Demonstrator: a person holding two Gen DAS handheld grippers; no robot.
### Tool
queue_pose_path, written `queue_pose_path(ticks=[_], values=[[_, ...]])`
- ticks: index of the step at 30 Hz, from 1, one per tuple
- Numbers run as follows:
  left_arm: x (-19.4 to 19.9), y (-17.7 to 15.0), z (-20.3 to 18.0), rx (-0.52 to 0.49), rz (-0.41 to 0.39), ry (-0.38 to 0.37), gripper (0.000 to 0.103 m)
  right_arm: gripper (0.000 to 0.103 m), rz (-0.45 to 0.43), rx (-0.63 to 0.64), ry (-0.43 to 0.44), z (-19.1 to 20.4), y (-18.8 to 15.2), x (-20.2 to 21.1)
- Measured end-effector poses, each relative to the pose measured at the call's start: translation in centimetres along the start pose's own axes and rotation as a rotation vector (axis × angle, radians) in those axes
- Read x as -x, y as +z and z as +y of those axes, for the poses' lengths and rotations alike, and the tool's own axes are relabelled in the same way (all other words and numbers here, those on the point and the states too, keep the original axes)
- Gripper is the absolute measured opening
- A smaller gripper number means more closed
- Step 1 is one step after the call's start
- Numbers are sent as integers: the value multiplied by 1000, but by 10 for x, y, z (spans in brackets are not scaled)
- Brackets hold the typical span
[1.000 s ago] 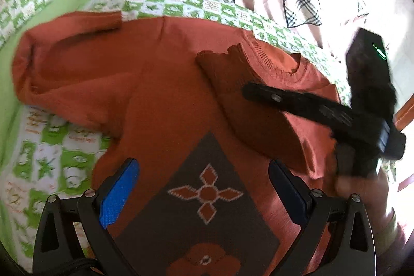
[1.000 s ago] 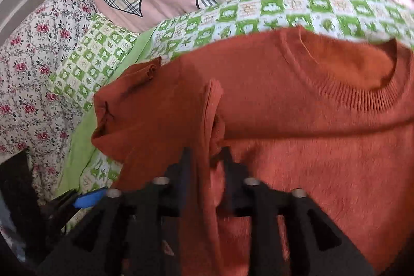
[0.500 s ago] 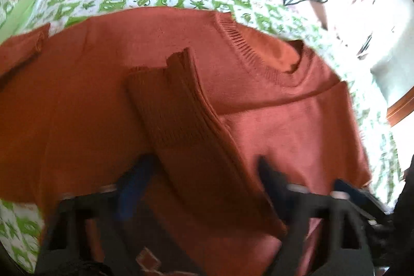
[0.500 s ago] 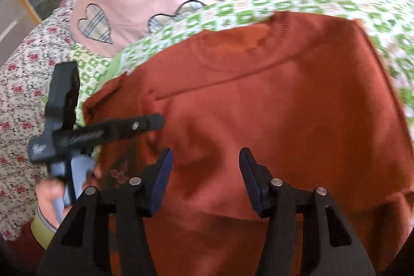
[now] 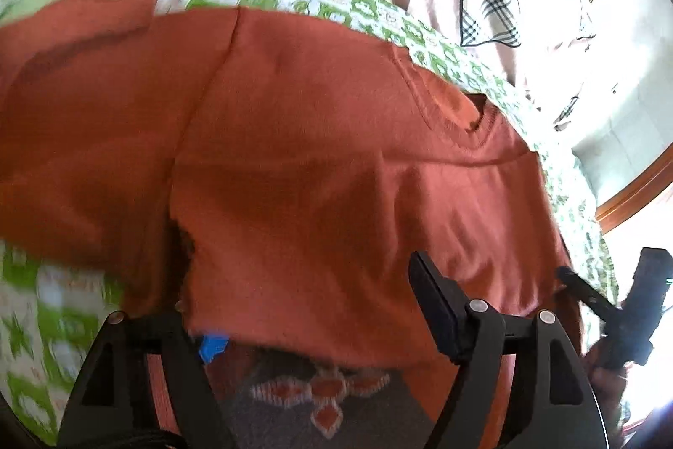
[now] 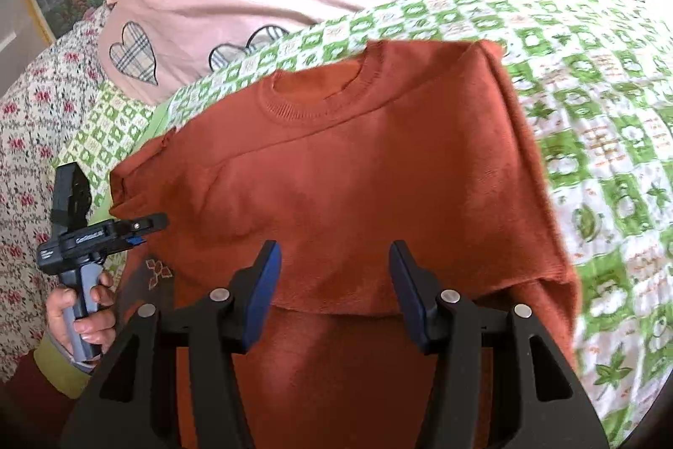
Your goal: Fold small clothes
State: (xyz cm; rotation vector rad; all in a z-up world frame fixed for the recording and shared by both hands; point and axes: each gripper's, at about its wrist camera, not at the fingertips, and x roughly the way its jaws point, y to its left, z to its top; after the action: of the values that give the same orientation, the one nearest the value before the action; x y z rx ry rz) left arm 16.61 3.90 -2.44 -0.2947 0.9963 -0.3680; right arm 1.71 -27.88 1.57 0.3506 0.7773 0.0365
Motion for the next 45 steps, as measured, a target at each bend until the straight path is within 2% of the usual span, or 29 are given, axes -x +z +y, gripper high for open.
queue_pose_path(ticks=[4, 6, 8, 12, 16, 17, 18, 19, 23, 26, 29, 33, 37, 38, 39, 40, 41, 42, 43, 44, 45], values=[[-1, 3, 7, 13, -31, -28, 62, 55, -52, -13, -83, -24, 11, 14], [-1, -5, 4, -22, -23, -47, 60, 55, -48, -43, -128, -39, 20, 13], [-2, -7, -1, -52, -19, -28, 60, 55, -37, -63, -158, -53, 32, 7], [1, 3, 8, -6, -41, -35, 60, 55, 22, -43, -209, -69, 63, -24], [-1, 6, 10, -2, -39, -22, 59, 55, 121, -56, -252, -81, 72, -59], [-3, 6, 5, -27, -40, -11, 48, 52, 123, -49, -248, -81, 72, -63], [-4, 6, 0, -50, -35, -14, 18, 40, 117, -25, -243, -80, 73, -63], [-7, 7, -7, -79, -19, -26, 3, 12, 115, -27, -227, -81, 75, -60], [3, 25, -34, -170, -99, -31, 4, 12, 24, -60, -223, -96, 85, -25], [2, 38, -39, -205, -144, -3, 4, 12, 33, -58, -234, -100, 82, -27], [-13, 41, -26, -205, -99, 28, 5, 12, 52, -58, -250, -99, 77, -39], [-21, 34, -2, -181, -43, 51, 16, 12, 47, -88, -233, -105, 75, -43], [-17, 28, 12, -136, -36, 21, 17, 13, 46, -81, -231, -106, 74, -42], [-18, 28, 13, -134, -33, 18, 19, 13, 47, -84, -230, -107, 74, -43], [-19, 28, 12, -134, -24, 9, 26, 13, 42, -82, -224, -105, 74, -43], [-18, 28, 11, -137, -16, 1, 31, 15, 39, -78, -228, -103, 75, -42], [-19, 29, 8, -143, -10, -5, 35, 25, 42, -76, -239, -102, 76, -44], [-21, 30, 2, -160, -15, 1, 32, 32, 43, -73, -249, -100, 78, -46], [-22, 31, -5, -181, -21, 16, 28, 34, 45, -62, -253, -98, 79, -48], [-19, 32, -11, -199, -34, 22, 4, 16, 56, -51, -262, -97, 80, -50], [-13, 34, -18, -213, -64, 22, 4, 12, 47, -55, -256, -97, 83, -47]])
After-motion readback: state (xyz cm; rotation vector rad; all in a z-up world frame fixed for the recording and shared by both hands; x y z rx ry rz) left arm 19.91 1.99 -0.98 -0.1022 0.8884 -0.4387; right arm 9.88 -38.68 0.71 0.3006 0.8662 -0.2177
